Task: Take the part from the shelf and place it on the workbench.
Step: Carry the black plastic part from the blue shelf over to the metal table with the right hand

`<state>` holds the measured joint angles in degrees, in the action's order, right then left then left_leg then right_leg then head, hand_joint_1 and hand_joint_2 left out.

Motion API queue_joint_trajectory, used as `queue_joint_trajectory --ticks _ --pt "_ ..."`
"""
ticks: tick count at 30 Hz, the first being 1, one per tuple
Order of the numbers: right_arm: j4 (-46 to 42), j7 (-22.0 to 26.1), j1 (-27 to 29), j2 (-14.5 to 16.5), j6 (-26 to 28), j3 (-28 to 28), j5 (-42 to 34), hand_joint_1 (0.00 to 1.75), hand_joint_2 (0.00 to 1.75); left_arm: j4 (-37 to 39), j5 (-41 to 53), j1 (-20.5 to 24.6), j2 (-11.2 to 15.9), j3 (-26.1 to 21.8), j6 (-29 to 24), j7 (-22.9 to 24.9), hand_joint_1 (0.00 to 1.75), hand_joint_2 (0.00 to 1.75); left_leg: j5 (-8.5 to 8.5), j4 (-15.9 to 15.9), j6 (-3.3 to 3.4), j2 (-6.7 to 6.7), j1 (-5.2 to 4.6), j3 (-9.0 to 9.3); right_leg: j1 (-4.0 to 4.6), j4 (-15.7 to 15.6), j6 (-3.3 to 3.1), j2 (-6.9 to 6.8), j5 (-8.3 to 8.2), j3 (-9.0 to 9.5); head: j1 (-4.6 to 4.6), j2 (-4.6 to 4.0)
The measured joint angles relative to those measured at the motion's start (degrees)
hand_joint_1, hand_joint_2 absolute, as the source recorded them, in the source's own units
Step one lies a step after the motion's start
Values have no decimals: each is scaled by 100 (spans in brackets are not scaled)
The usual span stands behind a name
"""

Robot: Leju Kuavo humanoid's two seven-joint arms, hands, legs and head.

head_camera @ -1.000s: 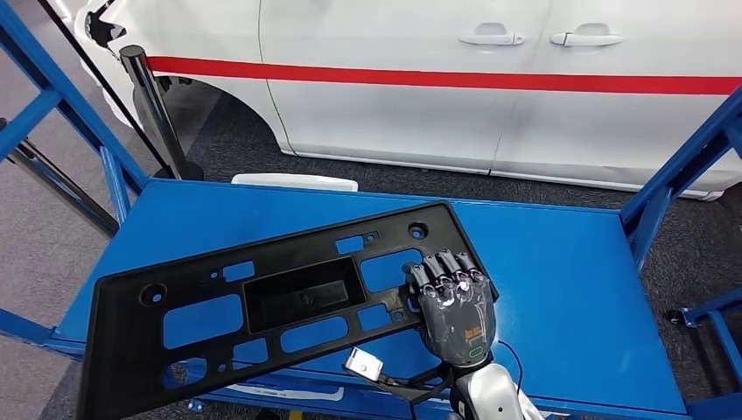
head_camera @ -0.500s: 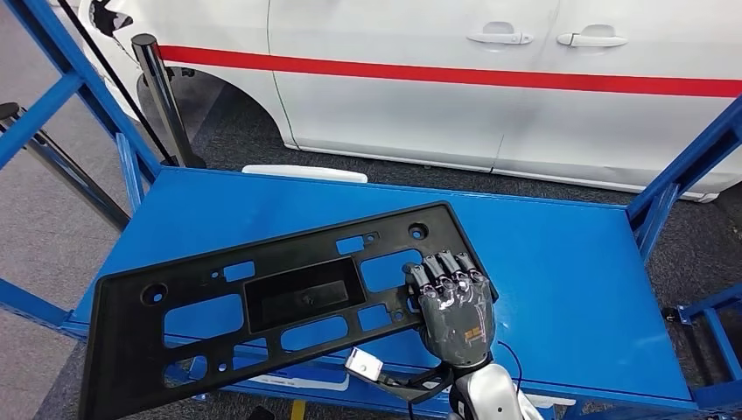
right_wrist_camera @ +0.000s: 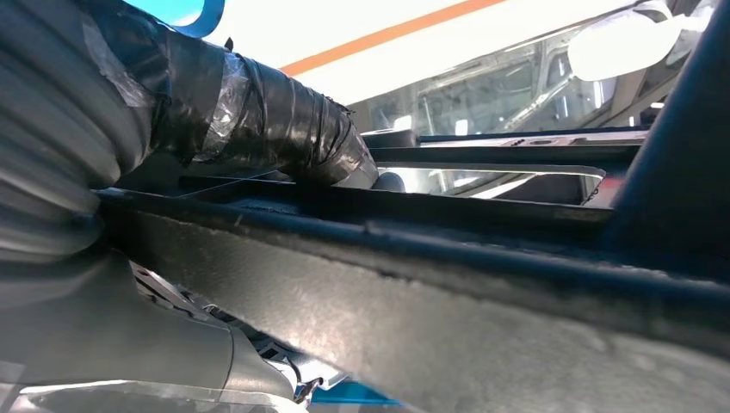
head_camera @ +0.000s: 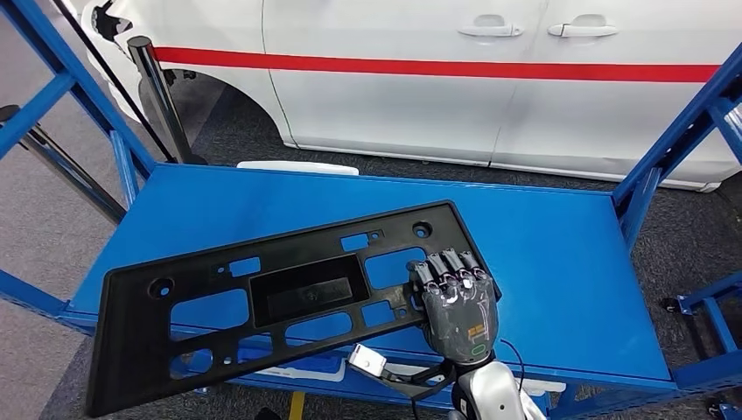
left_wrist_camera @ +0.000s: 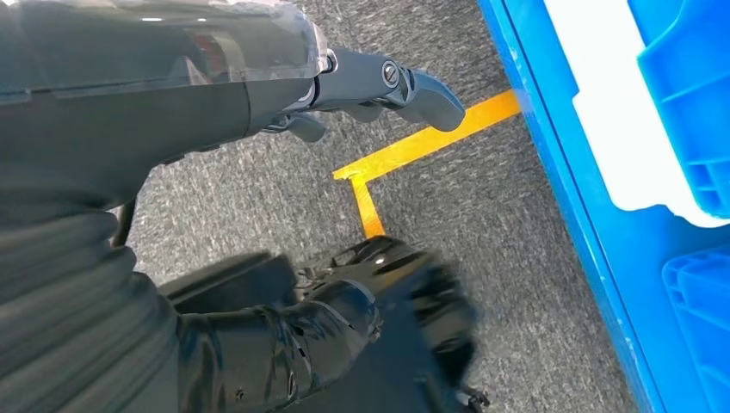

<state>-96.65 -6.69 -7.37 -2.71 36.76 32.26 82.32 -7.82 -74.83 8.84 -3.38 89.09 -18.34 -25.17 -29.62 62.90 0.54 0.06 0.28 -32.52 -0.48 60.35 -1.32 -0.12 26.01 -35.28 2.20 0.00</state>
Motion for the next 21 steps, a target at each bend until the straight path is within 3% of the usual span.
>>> queue_joint_trajectory --ticks 2,5,7,10,11,12,13,16,17,21 --pt "3 -1 -1 12 0 -24 -2 175 175 0 10 13 9 0 -1 2 0 175 88 -426 65 -3 -48 207 -9 -6 53 -5 -34 -12 0 0" --pt "6 -1 -2 26 0 -48 -8 175 175 0 17 9 10 1 0 8 0 175 176 -530 129 3 -54 210 -19 -32 162 -6 -71 -16 1 0" --pt "9 0 -7 25 0 -61 -17 175 175 0 18 15 5 2 1 10 0 175 286 -633 200 24 -19 215 -11 217 212 5 144 -119 5 0" --pt "17 0 -3 24 0 -70 -35 175 175 0 13 13 0 2 9 10 0 175 359 -626 234 39 -14 118 -25 1231 245 14 741 -523 6 0" --pt "22 0 2 24 0 -72 -37 175 175 0 13 7 -1 2 12 10 0 175 366 -598 231 41 -15 76 -29 1457 257 12 820 -598 7 0" --pt "26 0 5 24 1 -74 -37 175 175 0 12 2 -1 2 15 10 0 175 369 -565 227 42 -15 38 -33 1478 266 11 787 -571 6 0" --pt "30 0 6 24 2 -78 -38 175 175 0 12 -1 -1 2 15 10 0 175 367 -527 221 42 -12 6 -39 1286 270 10 660 -438 7 0" --pt "32 1 -1 25 7 -93 -39 175 175 0 3 2 -1 2 4 8 0 175 338 -395 163 34 -31 -80 -41 231 227 8 275 150 7 0" --pt "32 1 0 25 9 -97 -40 175 175 0 0 2 -1 2 1 7 0 175 336 -363 134 31 -43 -106 -34 65 195 11 243 221 5 0" --pt "30 2 4 27 11 -102 -42 175 175 0 -4 0 2 2 -3 4 0 175 302 -284 4 24 -32 -178 -27 3 39 13 164 175 3 0"
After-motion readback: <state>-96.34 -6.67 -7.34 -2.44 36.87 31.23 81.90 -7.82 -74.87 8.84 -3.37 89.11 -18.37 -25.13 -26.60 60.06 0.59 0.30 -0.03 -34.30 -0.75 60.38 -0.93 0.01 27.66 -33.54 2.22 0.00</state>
